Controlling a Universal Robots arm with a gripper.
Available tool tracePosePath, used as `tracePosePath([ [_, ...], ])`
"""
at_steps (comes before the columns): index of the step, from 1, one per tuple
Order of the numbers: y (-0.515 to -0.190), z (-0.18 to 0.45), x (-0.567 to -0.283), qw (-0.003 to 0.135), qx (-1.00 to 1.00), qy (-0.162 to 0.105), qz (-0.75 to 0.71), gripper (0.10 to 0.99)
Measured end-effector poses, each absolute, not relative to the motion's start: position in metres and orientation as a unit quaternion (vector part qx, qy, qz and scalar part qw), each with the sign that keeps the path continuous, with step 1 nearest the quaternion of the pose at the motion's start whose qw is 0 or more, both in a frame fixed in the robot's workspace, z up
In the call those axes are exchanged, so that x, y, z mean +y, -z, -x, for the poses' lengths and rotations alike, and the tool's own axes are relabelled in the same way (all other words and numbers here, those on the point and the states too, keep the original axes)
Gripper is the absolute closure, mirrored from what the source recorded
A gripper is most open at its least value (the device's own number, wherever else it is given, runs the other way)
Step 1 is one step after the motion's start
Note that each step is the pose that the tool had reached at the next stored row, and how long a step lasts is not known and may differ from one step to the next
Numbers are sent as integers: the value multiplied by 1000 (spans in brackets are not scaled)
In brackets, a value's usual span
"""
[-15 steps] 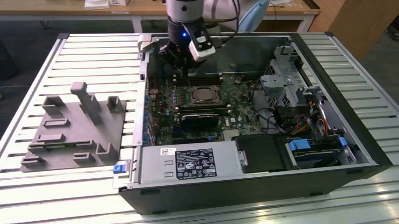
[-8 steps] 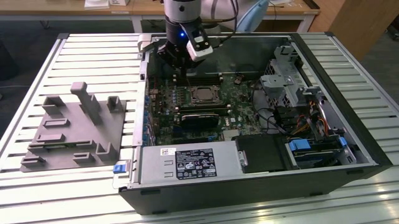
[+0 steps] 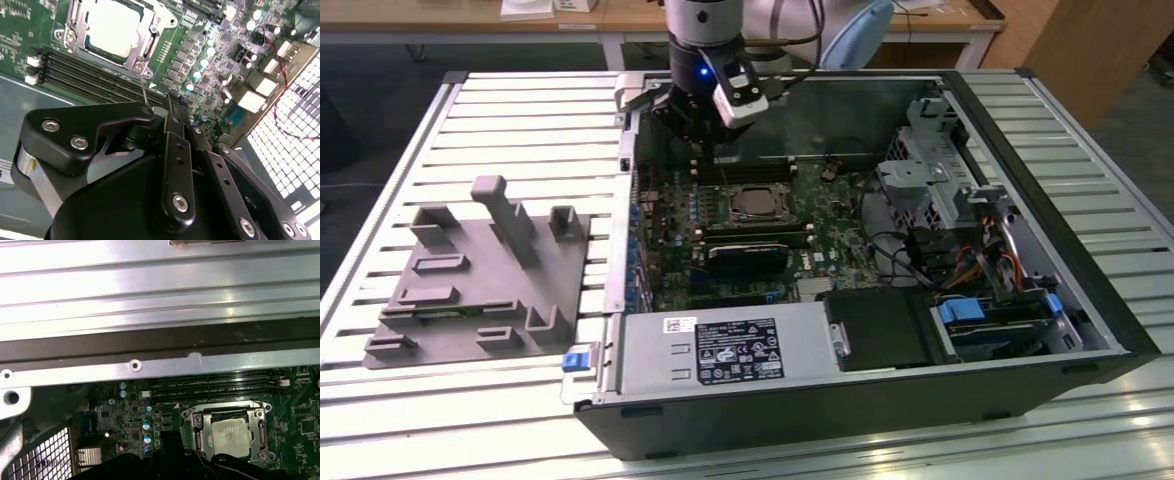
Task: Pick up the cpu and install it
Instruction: 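Install the first cpu locking lever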
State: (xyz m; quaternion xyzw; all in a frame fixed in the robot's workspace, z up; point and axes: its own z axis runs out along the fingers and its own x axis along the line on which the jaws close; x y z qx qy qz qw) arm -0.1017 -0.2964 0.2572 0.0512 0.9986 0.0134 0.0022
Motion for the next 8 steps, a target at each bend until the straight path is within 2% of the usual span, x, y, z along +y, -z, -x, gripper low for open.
tracePosePath([
  [8,-255,104,-286,2,999,-13,-49,980],
])
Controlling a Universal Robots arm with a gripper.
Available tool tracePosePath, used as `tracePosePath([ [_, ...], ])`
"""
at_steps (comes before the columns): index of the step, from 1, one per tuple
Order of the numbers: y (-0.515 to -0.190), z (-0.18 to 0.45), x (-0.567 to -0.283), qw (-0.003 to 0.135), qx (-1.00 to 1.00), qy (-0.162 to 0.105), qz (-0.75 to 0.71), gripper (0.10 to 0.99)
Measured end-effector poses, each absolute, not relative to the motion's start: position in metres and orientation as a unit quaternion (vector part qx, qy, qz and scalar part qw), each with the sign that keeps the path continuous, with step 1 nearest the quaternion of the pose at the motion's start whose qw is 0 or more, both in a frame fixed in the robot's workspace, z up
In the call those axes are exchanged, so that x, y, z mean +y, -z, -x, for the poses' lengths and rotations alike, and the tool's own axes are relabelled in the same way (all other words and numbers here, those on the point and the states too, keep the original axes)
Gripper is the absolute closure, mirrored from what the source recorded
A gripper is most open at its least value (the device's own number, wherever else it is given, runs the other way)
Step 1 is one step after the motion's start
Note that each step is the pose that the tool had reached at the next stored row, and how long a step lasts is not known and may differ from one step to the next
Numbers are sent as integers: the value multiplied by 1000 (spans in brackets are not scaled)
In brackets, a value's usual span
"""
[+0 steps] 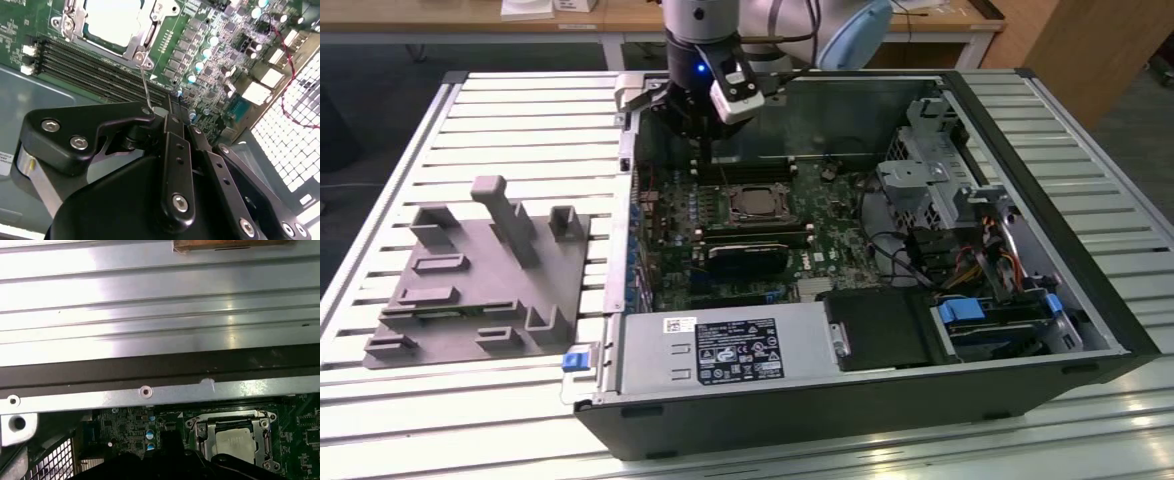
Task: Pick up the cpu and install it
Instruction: 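Install the first cpu locking lever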
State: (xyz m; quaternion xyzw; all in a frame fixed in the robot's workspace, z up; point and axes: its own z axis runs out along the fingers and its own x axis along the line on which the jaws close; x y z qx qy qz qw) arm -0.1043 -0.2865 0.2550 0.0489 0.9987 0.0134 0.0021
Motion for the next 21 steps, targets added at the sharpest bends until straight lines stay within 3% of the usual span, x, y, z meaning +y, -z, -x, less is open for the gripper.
tracePosePath([
  [21,-254,65,-286,2,999,-15,-46,980],
])
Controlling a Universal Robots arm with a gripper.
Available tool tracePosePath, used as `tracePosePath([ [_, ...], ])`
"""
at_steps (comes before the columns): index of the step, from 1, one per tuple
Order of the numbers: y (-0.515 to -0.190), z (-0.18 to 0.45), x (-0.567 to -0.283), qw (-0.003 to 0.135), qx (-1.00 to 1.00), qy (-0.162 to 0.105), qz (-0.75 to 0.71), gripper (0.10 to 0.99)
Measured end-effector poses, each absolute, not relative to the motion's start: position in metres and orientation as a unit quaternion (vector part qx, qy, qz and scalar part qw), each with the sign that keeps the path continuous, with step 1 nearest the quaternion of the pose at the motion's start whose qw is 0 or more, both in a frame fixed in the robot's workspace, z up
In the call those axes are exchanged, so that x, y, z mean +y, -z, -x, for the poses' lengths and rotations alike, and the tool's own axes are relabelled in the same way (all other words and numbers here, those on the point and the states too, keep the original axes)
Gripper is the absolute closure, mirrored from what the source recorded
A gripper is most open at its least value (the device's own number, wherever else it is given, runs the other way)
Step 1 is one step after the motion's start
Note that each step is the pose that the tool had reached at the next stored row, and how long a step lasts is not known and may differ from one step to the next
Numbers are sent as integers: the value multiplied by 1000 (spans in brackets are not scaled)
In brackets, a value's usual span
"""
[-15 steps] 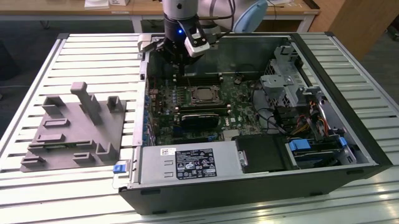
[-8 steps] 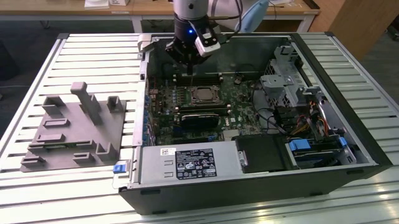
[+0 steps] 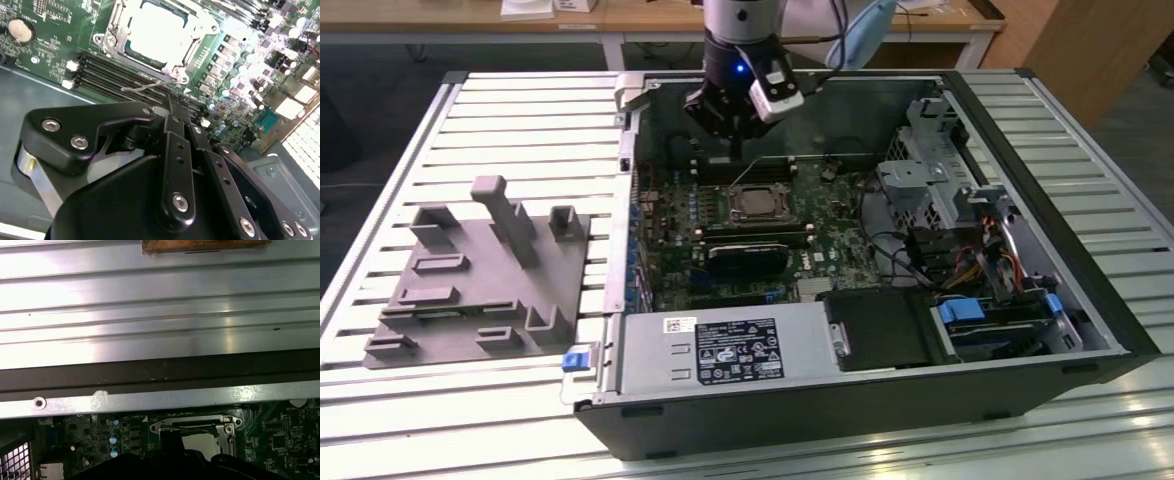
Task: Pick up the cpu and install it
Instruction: 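Install the first cpu locking lever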
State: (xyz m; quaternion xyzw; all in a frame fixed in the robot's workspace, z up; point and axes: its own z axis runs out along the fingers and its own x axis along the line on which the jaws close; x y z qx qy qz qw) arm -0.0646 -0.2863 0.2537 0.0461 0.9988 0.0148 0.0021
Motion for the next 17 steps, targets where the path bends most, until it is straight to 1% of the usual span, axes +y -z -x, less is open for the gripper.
tracePosePath([
  [4,-250,61,-289,2,999,-22,-46,980],
  [17,-234,41,-286,2,999,-21,-46,980],
])
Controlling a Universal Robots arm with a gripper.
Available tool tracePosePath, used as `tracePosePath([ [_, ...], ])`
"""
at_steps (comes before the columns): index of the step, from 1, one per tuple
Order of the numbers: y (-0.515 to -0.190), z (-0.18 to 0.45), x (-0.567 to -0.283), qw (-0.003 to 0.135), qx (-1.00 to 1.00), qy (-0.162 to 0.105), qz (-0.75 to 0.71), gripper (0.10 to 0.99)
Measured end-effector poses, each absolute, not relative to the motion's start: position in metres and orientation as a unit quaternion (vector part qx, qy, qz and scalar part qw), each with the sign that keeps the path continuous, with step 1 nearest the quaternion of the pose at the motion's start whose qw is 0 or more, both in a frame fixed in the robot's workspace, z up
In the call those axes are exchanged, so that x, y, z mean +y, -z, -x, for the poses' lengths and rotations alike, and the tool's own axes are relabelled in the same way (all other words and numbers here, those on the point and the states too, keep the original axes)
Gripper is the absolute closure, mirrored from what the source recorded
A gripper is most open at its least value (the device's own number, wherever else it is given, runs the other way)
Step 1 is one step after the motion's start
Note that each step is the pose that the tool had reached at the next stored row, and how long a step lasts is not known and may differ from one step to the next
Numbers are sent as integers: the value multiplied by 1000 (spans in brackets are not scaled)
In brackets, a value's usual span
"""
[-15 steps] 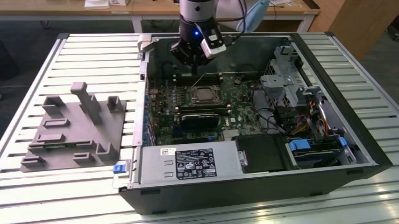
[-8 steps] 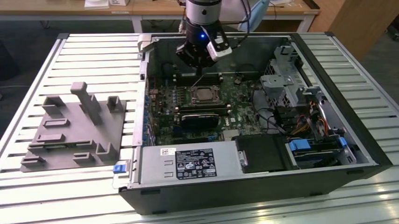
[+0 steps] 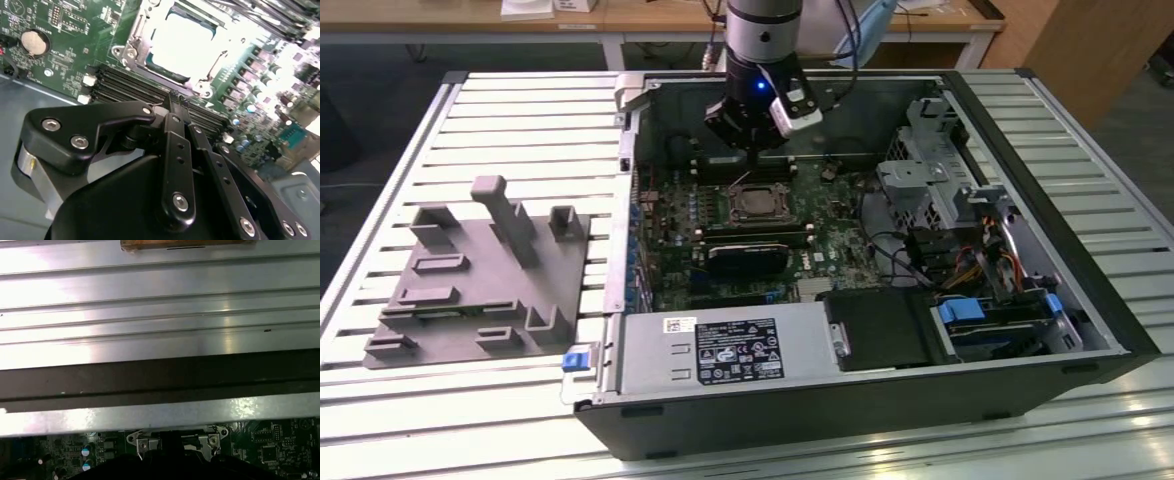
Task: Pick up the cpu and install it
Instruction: 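Install the first cpu locking lever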
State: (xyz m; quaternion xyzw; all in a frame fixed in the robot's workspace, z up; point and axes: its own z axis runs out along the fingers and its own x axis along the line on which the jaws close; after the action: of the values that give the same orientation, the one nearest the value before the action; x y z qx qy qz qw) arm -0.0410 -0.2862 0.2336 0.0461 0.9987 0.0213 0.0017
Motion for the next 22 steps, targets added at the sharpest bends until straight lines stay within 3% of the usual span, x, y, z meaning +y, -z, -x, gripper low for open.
tracePosePath([
  [22,-224,33,-285,2,999,-21,-46,980],
])
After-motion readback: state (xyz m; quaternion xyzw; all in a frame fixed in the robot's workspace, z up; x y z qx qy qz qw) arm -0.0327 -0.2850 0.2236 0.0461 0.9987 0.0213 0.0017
